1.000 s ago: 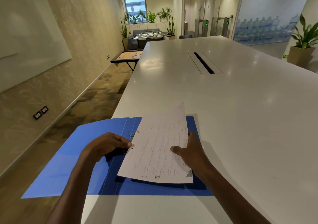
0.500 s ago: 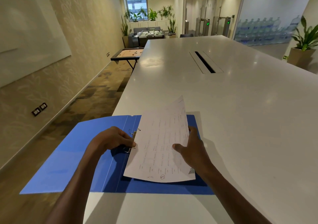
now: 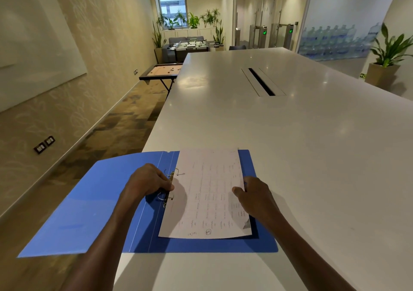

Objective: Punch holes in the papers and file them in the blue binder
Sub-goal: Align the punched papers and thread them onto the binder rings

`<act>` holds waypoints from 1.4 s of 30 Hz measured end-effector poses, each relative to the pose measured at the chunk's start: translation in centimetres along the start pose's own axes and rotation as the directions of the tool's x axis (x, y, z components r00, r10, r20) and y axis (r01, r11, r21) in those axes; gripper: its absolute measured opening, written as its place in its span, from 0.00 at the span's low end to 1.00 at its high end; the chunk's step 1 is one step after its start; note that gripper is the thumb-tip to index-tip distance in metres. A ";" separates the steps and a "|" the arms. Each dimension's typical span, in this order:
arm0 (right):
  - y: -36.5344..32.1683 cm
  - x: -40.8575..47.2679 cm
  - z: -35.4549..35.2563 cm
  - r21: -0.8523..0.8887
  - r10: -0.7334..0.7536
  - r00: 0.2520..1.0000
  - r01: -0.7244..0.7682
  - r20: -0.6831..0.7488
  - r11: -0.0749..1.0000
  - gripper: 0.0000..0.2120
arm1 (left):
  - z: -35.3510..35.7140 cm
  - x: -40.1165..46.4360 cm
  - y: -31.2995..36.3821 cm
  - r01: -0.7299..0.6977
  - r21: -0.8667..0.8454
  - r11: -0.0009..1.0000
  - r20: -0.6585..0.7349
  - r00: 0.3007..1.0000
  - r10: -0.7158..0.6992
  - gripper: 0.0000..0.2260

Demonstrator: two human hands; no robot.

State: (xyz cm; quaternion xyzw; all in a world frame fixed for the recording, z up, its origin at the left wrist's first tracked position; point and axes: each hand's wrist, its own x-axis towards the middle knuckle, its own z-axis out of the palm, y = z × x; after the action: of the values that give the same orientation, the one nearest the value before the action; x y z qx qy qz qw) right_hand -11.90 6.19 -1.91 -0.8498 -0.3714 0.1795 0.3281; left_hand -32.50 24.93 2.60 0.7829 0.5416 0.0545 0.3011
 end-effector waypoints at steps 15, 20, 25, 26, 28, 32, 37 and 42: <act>-2.2 -1.2 -0.1 -0.138 -0.339 0.936 0.325 -0.094 0.935 0.15 | 0.2 -1.5 0.1 -0.005 -0.122 0.993 0.046 0.999 0.010 0.08; -6.1 -1.6 0.2 0.146 -0.486 0.866 0.469 0.117 0.871 0.08 | -0.7 -3.1 -1.6 0.073 -0.402 0.913 0.087 0.995 -0.041 0.09; -8.2 -2.1 2.6 0.360 -0.387 0.892 0.290 0.234 0.887 0.09 | -0.5 -4.5 -3.0 0.092 -0.604 0.792 0.121 0.992 -0.022 0.06; -8.4 -2.2 3.2 0.374 -0.382 0.896 0.282 0.227 0.884 0.10 | -0.4 -4.8 -3.1 0.089 -0.610 0.787 0.115 0.993 -0.023 0.06; -8.5 -2.4 4.4 0.373 -0.380 0.900 0.285 0.212 0.883 0.11 | -0.1 -5.0 -3.5 0.059 -0.588 0.807 0.074 0.997 -0.019 0.05; -7.4 -3.1 6.8 0.307 -0.448 0.885 0.395 0.124 0.866 0.13 | 0.8 -5.5 -3.9 -0.010 -0.548 0.836 -0.027 1.000 -0.005 0.05; -6.2 -3.4 8.9 0.217 -0.501 0.864 0.480 0.049 0.850 0.13 | 1.8 -6.2 -4.5 -0.086 -0.582 0.808 -0.084 0.995 0.046 0.06; -5.8 -3.5 9.9 0.281 -0.465 0.880 0.424 0.095 0.861 0.35 | 2.2 -6.2 -4.5 -0.118 -0.589 0.800 -0.126 0.991 0.053 0.05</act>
State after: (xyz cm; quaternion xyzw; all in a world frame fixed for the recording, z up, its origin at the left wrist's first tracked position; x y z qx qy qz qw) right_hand -22.60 10.73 -4.77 -0.6750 -0.5571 0.2117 0.4349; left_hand -37.81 19.60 -0.05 0.6688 0.4762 0.2755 0.5000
